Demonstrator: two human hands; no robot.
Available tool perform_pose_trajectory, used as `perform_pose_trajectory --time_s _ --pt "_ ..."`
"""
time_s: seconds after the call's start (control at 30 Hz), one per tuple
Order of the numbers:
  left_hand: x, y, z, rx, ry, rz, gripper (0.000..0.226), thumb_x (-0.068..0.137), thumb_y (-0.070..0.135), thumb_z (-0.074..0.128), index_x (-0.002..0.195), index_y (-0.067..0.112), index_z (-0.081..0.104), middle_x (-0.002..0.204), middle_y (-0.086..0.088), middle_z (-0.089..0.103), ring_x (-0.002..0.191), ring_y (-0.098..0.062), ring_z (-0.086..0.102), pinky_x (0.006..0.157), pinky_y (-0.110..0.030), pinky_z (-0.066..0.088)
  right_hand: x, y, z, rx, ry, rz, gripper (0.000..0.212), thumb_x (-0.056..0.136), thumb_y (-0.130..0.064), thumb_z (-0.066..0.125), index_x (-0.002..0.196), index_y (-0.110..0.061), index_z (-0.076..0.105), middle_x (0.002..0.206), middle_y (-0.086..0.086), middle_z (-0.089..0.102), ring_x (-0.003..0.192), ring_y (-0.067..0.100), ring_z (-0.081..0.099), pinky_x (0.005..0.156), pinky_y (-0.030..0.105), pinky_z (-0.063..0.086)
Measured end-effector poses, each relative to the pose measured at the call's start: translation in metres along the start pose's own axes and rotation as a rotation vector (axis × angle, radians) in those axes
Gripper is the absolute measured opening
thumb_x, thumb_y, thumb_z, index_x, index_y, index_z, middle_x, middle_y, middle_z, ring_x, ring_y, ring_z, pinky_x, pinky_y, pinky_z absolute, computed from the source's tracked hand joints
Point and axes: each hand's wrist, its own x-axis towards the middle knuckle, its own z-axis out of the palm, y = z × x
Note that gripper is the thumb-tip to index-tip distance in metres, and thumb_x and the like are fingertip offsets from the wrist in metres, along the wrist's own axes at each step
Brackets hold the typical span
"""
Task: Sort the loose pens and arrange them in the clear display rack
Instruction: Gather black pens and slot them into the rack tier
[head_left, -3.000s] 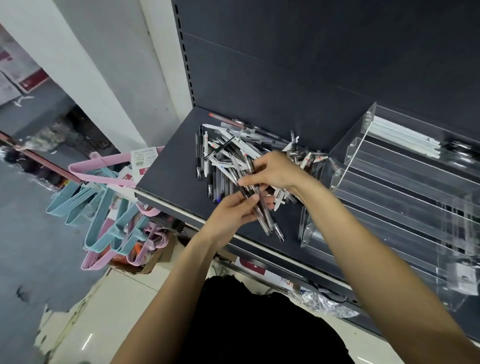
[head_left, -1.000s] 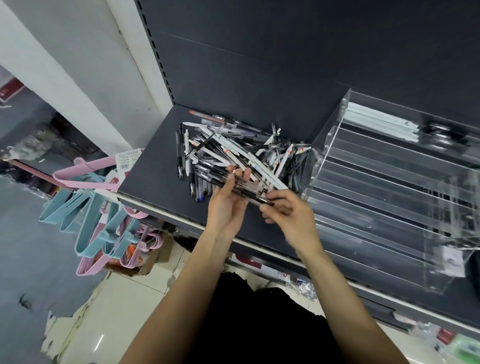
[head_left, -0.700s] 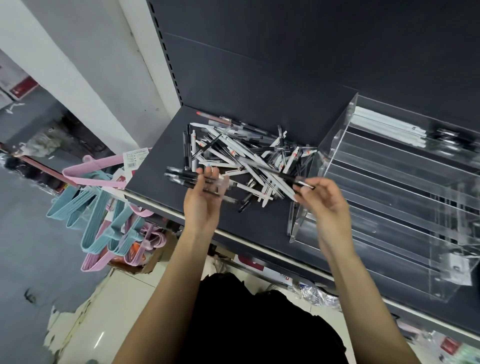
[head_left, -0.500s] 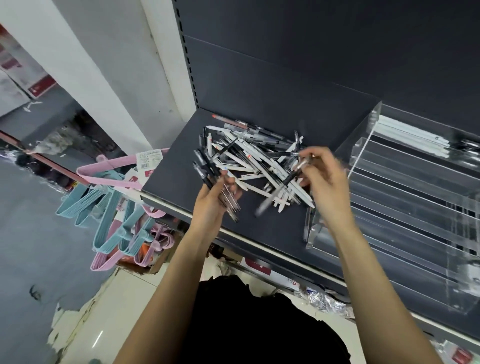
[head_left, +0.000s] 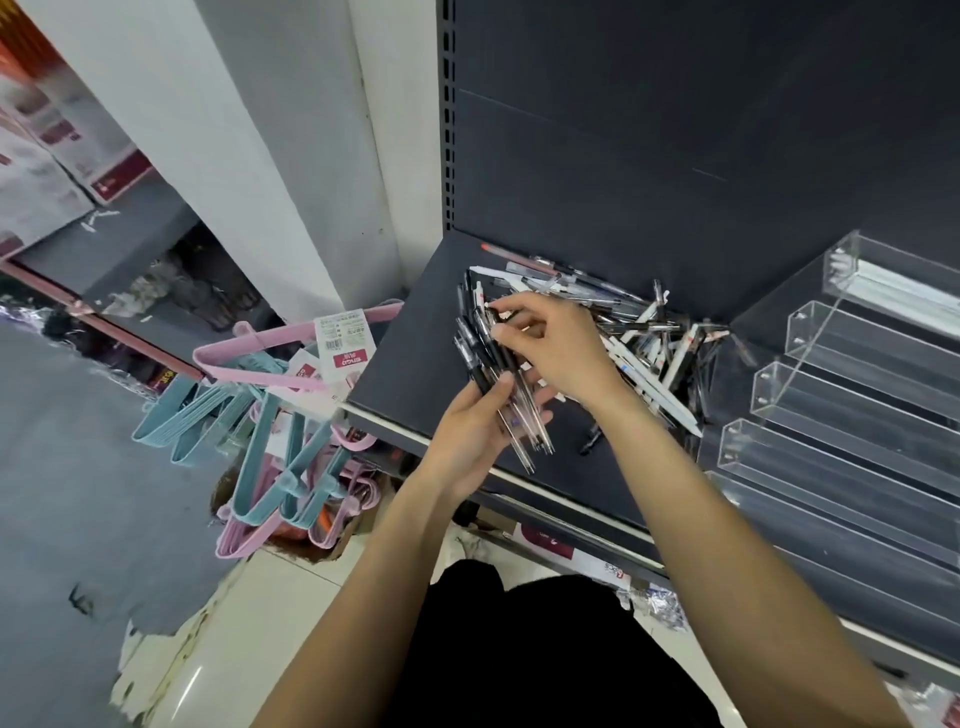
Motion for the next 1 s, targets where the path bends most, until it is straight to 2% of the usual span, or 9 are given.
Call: perform_pose_trajectory --time_s 0.2,0.27,0.33,0.43,0.57,0.67,0.77,0.9,1.0 --pt "-0.002 -0.002 -0.006 -0.087 0.036 0.141 0.021 0.099 0.002 0.040 0.113 0.001 0.056 0.092 -0.006 0.068 0.081 -0.015 0.068 0.086 -0.037 0.057 -0.025 0.002 0.006 0.183 -0.014 0.135 0.030 0.092 -0.033 0.060 0.120 -0.022 0.058 0.097 -0.006 0.063 0.062 0.015 0.063 0.054 0.025 0.055" --pt "-0.002 -0.001 -0.008 -0.152 0.072 0.197 0.021 0.099 0.002 0.040 0.111 0.005 0.056 0.093 -0.003 0.071 0.088 -0.016 0.069 0.093 -0.039 0.053 -0.045 0.011 0.002 0.196 -0.049 0.242 0.032 0.093 -0.039 0.054 0.118 -0.019 0.054 0.092 -0.005 0.064 0.067 0.017 0.067 0.058 0.019 0.054" --pt "0.000 -0.001 -0.007 -0.208 0.081 0.241 0.021 0.099 0.001 0.038 0.109 0.006 0.056 0.095 -0.002 0.072 0.093 -0.017 0.070 0.095 -0.039 0.051 -0.070 0.020 0.001 0.277 -0.092 0.343 0.031 0.094 -0.038 0.052 0.115 -0.015 0.051 0.092 0.000 0.065 0.072 0.020 0.070 0.063 0.026 0.058" --pt "0.005 -0.011 0.004 -0.220 0.081 0.261 0.021 0.100 0.000 0.036 0.111 0.004 0.053 0.106 -0.005 0.071 0.102 -0.019 0.068 0.095 -0.035 0.052 -0.100 0.029 0.010 0.429 0.017 0.385 0.022 0.096 -0.023 0.052 0.114 -0.011 0.050 0.091 0.004 0.066 0.077 0.017 0.071 0.072 0.029 0.059" --pt "0.005 -0.038 0.037 -0.072 0.028 0.206 0.023 0.100 0.004 0.037 0.111 0.010 0.056 0.103 0.003 0.073 0.102 -0.011 0.067 0.085 -0.023 0.053 -0.116 0.042 0.005 0.353 0.212 0.316 0.012 0.098 -0.012 0.049 0.109 -0.016 0.051 0.096 0.007 0.067 0.078 0.012 0.071 0.078 0.030 0.058" --pt "0.001 -0.061 0.066 -0.031 -0.014 0.149 0.025 0.100 0.004 0.037 0.112 0.013 0.057 0.101 0.005 0.073 0.101 -0.009 0.067 0.082 -0.021 0.053 -0.131 0.055 -0.015 0.263 0.282 0.290 0.012 0.097 -0.009 0.048 0.105 -0.018 0.050 0.093 0.007 0.069 0.074 0.015 0.071 0.073 0.035 0.059" --pt "0.000 -0.080 0.089 0.044 -0.043 0.087 0.023 0.099 0.006 0.042 0.113 0.007 0.060 0.102 0.000 0.073 0.101 -0.011 0.067 0.086 -0.024 0.053 -0.150 0.067 -0.045 0.320 0.368 0.300 0.006 0.096 -0.013 0.052 0.101 -0.015 0.052 0.086 0.003 0.069 0.069 0.015 0.071 0.070 0.032 0.059" --pt "0.001 -0.107 0.124 0.408 -0.112 0.015 0.024 0.096 0.014 0.052 0.115 0.005 0.063 0.101 -0.003 0.071 0.096 -0.014 0.067 0.079 -0.025 0.056 -0.179 0.094 -0.097 0.297 0.490 0.270 0.005 0.096 -0.017 0.053 0.096 -0.013 0.056 0.080 0.004 0.069 0.064 0.012 0.071 0.068 0.035 0.060" --pt "-0.003 -0.135 0.158 0.505 -0.099 0.011 0.016 0.094 0.015 0.057 0.104 0.013 0.069 0.093 -0.001 0.073 0.091 -0.013 0.069 0.074 -0.023 0.057 -0.203 0.122 -0.138 0.216 0.474 0.241 0.008 0.096 -0.018 0.052 0.093 -0.013 0.057 0.078 0.001 0.068 0.062 0.012 0.070 0.065 0.037 0.058"
